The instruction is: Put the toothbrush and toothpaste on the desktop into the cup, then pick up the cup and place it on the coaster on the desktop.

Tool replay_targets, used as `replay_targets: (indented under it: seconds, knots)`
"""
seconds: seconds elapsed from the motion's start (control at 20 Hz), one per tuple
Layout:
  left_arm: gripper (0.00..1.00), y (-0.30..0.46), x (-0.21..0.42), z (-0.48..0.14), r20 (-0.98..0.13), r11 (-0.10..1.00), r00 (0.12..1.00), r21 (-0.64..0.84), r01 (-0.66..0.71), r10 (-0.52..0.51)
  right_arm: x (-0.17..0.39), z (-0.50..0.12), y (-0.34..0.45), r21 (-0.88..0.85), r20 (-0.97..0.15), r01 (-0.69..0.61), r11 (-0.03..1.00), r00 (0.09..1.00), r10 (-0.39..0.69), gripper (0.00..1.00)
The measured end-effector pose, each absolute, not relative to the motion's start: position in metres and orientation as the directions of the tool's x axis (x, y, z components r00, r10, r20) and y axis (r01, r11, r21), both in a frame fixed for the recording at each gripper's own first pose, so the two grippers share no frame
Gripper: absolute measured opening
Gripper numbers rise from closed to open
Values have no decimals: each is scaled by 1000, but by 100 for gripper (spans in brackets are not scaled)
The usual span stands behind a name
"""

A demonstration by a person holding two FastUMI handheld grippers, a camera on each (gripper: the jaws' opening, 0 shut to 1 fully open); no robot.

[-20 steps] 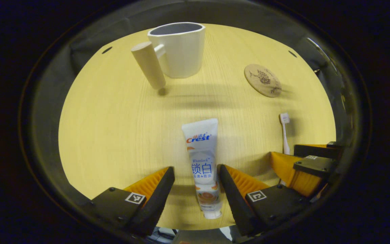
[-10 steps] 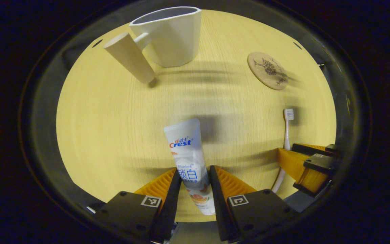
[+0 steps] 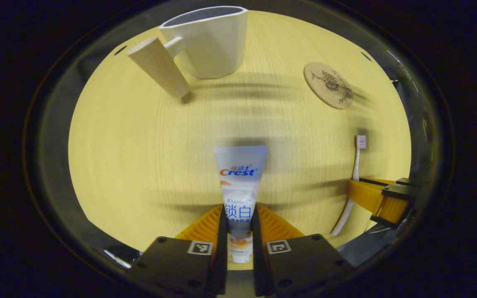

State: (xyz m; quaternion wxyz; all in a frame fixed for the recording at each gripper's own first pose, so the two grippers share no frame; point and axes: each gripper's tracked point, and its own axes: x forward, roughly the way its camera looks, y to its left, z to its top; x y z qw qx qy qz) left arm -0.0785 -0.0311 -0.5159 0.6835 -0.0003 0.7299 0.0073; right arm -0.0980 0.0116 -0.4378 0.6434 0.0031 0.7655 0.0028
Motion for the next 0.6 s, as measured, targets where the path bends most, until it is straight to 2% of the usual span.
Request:
replay_targets:
  seconds: [0.05,0.15,0.2,0.25,0.6]
  knots:
    - [28,-30,-77,-518,-998,1000,-59,7,-7,6,-97,-434,12,7,-987,10,1000,-162,9,5]
    - [27,-30,-76,-516,-999,1000,-46,7,-22,6,-96,-437,11,3,-988,9,1000,-156,4,5]
    - [19,-30,-76,-517,-999,1000,-49,6,-26,5,-96,-438,12,2,-988,7,1000,-153,3,6]
    - [17,-29,-76,-516,-999,1000,-45,6,-26,5,-96,-437,11,3,-988,6,1000,-153,4,5]
    - [17,-19,-79,-498,-999,999,-29,19,-35,18,-96,-438,11,9,-989,-4,1000,-148,8,5]
